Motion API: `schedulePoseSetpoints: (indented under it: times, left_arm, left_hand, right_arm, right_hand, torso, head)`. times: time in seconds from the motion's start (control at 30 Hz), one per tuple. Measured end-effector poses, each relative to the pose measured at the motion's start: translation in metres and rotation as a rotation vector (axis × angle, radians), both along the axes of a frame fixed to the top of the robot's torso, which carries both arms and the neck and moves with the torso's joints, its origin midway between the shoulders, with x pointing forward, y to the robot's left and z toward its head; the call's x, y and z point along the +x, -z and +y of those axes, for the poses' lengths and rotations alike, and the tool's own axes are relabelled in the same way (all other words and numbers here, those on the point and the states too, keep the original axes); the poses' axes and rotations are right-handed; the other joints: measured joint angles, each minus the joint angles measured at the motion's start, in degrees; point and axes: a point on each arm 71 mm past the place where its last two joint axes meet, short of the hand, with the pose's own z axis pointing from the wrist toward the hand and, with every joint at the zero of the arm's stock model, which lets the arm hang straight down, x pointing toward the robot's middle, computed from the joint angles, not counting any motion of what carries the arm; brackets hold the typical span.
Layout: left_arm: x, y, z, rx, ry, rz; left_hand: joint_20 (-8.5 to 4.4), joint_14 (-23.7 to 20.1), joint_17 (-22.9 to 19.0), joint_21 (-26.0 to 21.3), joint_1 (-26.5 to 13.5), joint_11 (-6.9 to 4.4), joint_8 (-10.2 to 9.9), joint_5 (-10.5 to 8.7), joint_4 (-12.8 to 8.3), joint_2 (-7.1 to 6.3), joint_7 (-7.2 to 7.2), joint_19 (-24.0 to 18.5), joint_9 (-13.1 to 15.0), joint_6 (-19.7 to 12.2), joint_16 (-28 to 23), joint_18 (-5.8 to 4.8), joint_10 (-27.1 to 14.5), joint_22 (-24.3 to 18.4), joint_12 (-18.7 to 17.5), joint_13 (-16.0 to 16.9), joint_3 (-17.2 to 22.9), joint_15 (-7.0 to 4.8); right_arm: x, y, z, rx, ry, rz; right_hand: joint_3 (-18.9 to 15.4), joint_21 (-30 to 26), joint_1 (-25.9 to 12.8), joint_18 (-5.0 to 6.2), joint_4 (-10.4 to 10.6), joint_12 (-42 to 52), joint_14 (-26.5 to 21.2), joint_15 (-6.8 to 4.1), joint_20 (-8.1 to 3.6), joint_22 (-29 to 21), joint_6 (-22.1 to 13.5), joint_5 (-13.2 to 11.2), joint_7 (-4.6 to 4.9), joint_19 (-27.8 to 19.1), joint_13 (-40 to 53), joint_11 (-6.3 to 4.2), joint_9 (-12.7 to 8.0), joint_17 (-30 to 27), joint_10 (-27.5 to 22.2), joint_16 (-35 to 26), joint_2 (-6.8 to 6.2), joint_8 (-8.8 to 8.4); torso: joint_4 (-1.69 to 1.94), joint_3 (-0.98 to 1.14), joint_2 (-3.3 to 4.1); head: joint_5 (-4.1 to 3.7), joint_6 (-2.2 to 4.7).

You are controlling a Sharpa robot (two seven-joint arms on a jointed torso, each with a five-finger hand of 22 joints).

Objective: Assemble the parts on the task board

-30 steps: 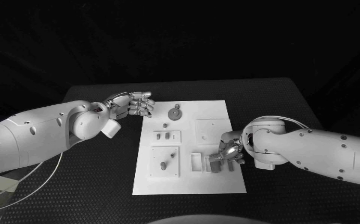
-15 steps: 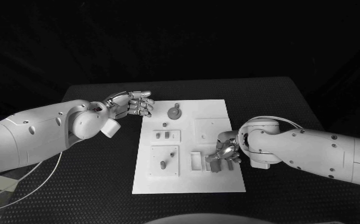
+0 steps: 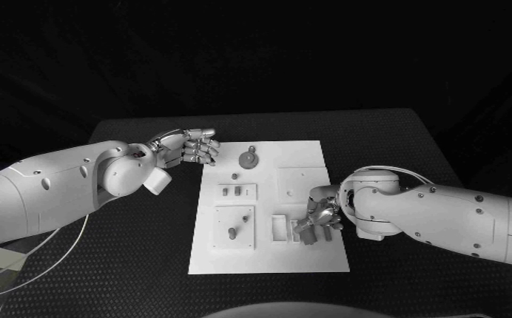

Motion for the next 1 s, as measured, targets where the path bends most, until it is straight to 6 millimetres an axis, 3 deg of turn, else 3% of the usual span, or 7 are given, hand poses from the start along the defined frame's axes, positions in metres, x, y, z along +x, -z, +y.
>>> schedulePoseSetpoints:
  times: [0.17, 0.2, 0.3, 0.33, 0.53, 0.8, 1.0]
  left_arm:
    - [0.000, 0.000, 0.000, 0.001, 0.001, 0.000]
    - [0.000, 0.000, 0.000, 0.001, 0.001, 0.000]
    - [0.000, 0.000, 0.000, 0.001, 0.002, 0.001]
    - [0.000, 0.000, 0.000, 0.001, 0.002, 0.001]
    - [0.000, 0.000, 0.000, 0.002, 0.003, 0.002]
    - [0.000, 0.000, -0.001, 0.002, 0.007, 0.005]
    - [0.000, 0.001, -0.002, 0.001, 0.011, 0.006]
  left_hand:
    - [0.00, 0.00, 0.00, 0.00, 0.00, 0.00, 0.00, 0.00, 0.00, 0.00, 0.00, 0.00, 0.00, 0.00, 0.00, 0.00, 0.00, 0.00, 0.00, 0.00, 0.00, 0.00]
    - [0.00, 0.00, 0.00, 0.00, 0.00, 0.00, 0.00, 0.00, 0.00, 0.00, 0.00, 0.00, 0.00, 0.00, 0.00, 0.00, 0.00, 0.00, 0.00, 0.00, 0.00, 0.00]
    - [0.00, 0.00, 0.00, 0.00, 0.00, 0.00, 0.00, 0.00, 0.00, 0.00, 0.00, 0.00, -0.01, 0.00, 0.00, 0.00, 0.00, -0.01, 0.00, 0.00, 0.00, 0.00]
    - [0.00, 0.00, 0.00, 0.00, 0.00, 0.00, 0.00, 0.00, 0.00, 0.00, 0.00, 0.00, -0.01, 0.00, 0.00, 0.00, 0.00, -0.01, 0.00, 0.00, 0.00, 0.00]
    - [0.00, 0.00, 0.00, 0.00, -0.39, 0.00, 0.00, 0.00, 0.00, 0.06, 0.00, 0.00, 0.04, 0.00, 0.00, 0.00, 0.00, -0.01, 0.00, 0.00, 0.00, 0.00]
    - [0.00, 0.00, 0.00, 0.00, -0.46, 0.00, 0.00, 0.00, 0.00, 0.00, 0.00, 0.00, 0.04, 0.00, 0.00, 0.00, 0.00, 0.04, 0.00, 0.00, 0.00, 0.00]
    - [0.00, 0.00, 0.00, 0.00, -0.46, 0.00, 0.00, 0.00, 0.00, 0.00, 0.00, 0.00, 0.04, 0.00, 0.00, 0.00, 0.00, 0.04, 0.00, 0.00, 0.00, 0.00]
  right_arm:
    - [0.001, -0.002, -0.006, 0.044, 0.056, 0.030]
    - [0.002, -0.004, -0.006, 0.052, 0.063, 0.032]
    - [0.004, -0.014, -0.004, 0.084, 0.080, 0.035]
    - [0.005, -0.017, -0.004, 0.094, 0.086, 0.036]
    - [0.009, -0.028, 0.005, 0.160, 0.123, 0.072]
    - [0.008, -0.026, 0.026, 0.205, 0.122, 0.127]
    - [0.013, -0.021, 0.030, 0.200, 0.133, 0.138]
  right_hand:
    - [0.33, 0.00, -2.41, 0.01, -0.93, 0.00, 0.00, -0.18, 0.40, 0.00, 0.33, -0.18, -0.31, 0.22, -0.06, -0.11, -0.28, 0.10, 0.11, -0.22, 2.32, -0.48]
    - [2.09, 0.00, -3.36, 0.00, -2.74, 0.18, 0.03, -0.21, 0.39, 0.00, 0.33, -0.24, -0.31, 0.22, -0.06, -0.11, -0.29, 0.11, 0.11, -0.22, 2.38, -0.48]
    - [2.68, 0.00, -4.77, 0.00, -3.34, 0.22, 0.10, -0.27, 0.40, 0.00, 0.45, -0.21, -0.42, 0.22, -0.06, -0.30, -0.24, 0.15, 0.31, -0.22, 2.46, -0.33]
    - [4.34, 0.00, -5.40, 0.00, -5.01, 0.22, 0.10, -0.28, 0.40, 0.00, 0.53, -0.21, -0.50, 0.22, -0.06, -0.30, -0.25, 0.15, 0.31, -0.22, 2.40, -0.33]
    - [4.82, 0.00, -7.26, 0.00, -5.60, 0.22, 0.12, -0.29, 0.40, 0.00, 0.73, -0.11, -0.70, 0.22, -0.05, -0.30, -0.03, 0.20, 0.31, -0.22, 2.56, -0.33]
    - [7.60, 0.00, -8.98, 0.01, -7.58, 0.22, 0.14, -0.29, 0.40, 0.00, 0.73, -0.10, -0.70, 0.22, -0.11, -0.30, -0.09, 0.20, 0.30, -0.22, 2.46, -0.34]
    - [7.60, 0.00, -9.33, 0.01, -7.57, 0.22, 0.15, -0.28, 0.41, 0.00, 0.74, -0.11, -0.69, 0.22, -0.11, -0.30, -0.15, 0.20, 0.30, -0.21, 2.36, -0.34]
  torso:
    - [-0.01, 0.00, 0.00]
    - [-0.01, 0.00, 0.00]
    - [-0.01, 0.00, 0.00]
    - [-0.01, 0.00, 0.00]
    - [-0.01, -0.03, 0.00]
    - [0.01, -0.05, 0.01]
    - [0.01, -0.09, 0.01]
  head:
    - [0.04, -0.04]
    - [0.04, -0.04]
    - [0.07, -0.03]
    - [0.08, -0.02]
    - [0.06, 0.09]
    - [0.00, 0.15]
    - [-0.06, 0.19]
